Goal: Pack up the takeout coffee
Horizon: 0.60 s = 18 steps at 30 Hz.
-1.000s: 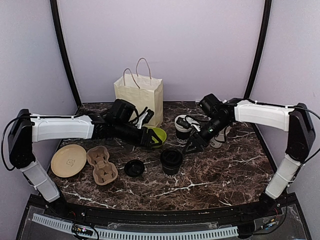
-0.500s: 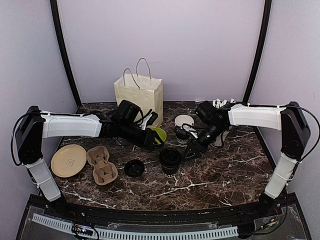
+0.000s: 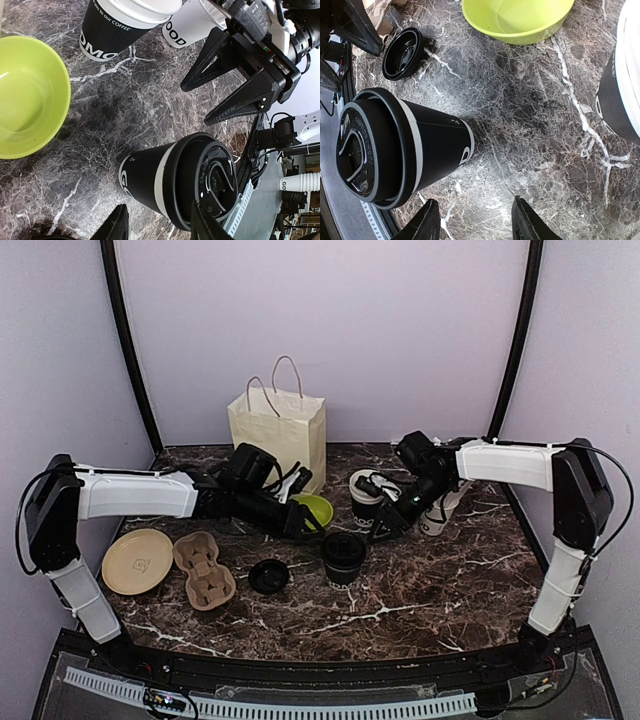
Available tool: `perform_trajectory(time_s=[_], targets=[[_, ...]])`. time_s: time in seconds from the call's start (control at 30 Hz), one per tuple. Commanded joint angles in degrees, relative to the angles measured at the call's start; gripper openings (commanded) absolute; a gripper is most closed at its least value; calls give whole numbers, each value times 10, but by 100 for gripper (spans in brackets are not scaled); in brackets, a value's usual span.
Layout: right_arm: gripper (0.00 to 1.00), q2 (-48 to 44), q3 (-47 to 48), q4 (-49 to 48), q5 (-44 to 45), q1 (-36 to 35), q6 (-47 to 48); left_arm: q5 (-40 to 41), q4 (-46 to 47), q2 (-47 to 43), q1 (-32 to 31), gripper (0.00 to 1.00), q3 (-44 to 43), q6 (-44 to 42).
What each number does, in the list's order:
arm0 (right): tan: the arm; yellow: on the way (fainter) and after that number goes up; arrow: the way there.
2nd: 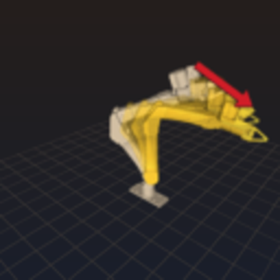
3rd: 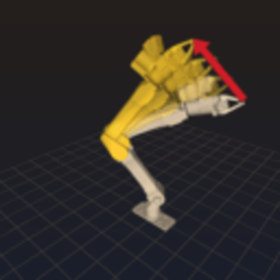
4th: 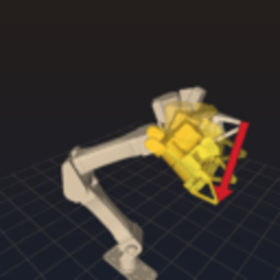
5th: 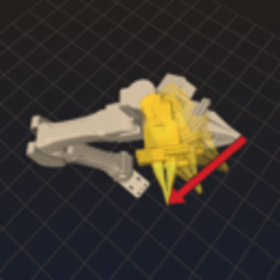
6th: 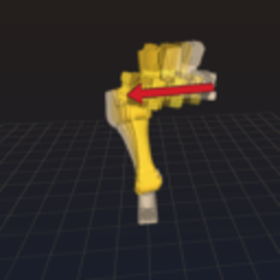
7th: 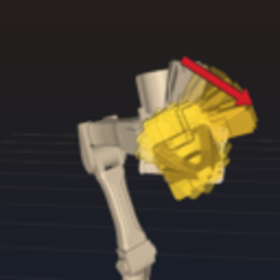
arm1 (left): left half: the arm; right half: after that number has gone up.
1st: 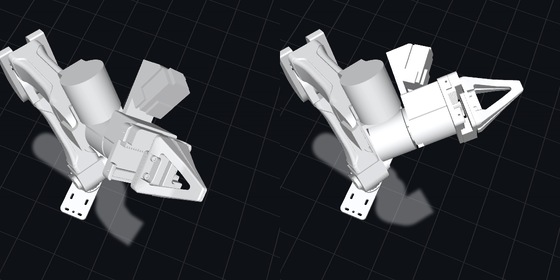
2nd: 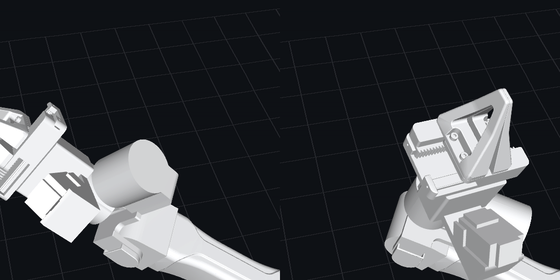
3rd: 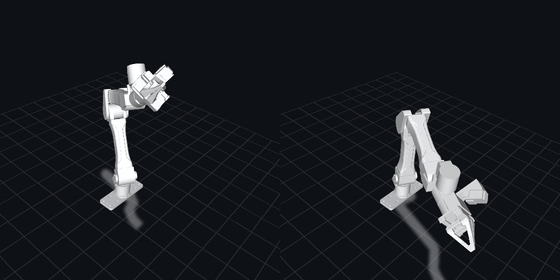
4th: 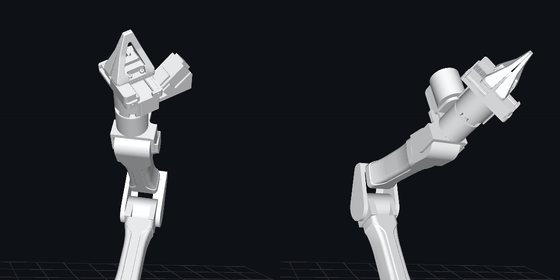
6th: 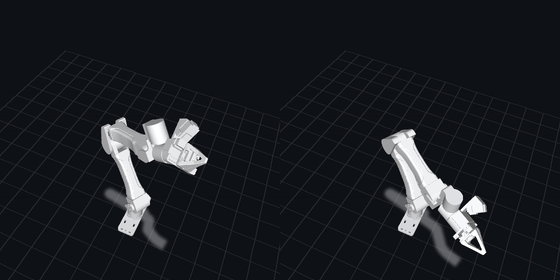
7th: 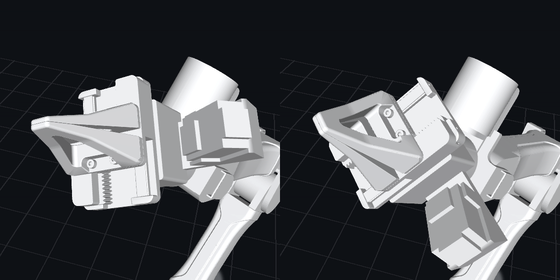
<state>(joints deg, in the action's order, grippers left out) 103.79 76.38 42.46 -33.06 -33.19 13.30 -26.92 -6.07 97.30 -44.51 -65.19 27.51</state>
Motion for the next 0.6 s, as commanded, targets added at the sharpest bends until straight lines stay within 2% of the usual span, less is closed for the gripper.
perform_trajectory(time_s=[0.0,0.13,0.23,0.4,0.57], targets=[[49,-8,7,-1,4,0,-2,19,-11,-38,3,46,9,16],[49,-31,-7,8,-4,1,0,7,-9,-45,2,46,18,42],[49,-39,-20,11,-52,5,-2,-23,1,-41,3,46,26,63],[52,-20,-30,21,-132,5,1,-43,27,-32,3,44,41,96],[55,-4,-27,20,-148,3,-1,-55,39,-26,3,44,42,106]])
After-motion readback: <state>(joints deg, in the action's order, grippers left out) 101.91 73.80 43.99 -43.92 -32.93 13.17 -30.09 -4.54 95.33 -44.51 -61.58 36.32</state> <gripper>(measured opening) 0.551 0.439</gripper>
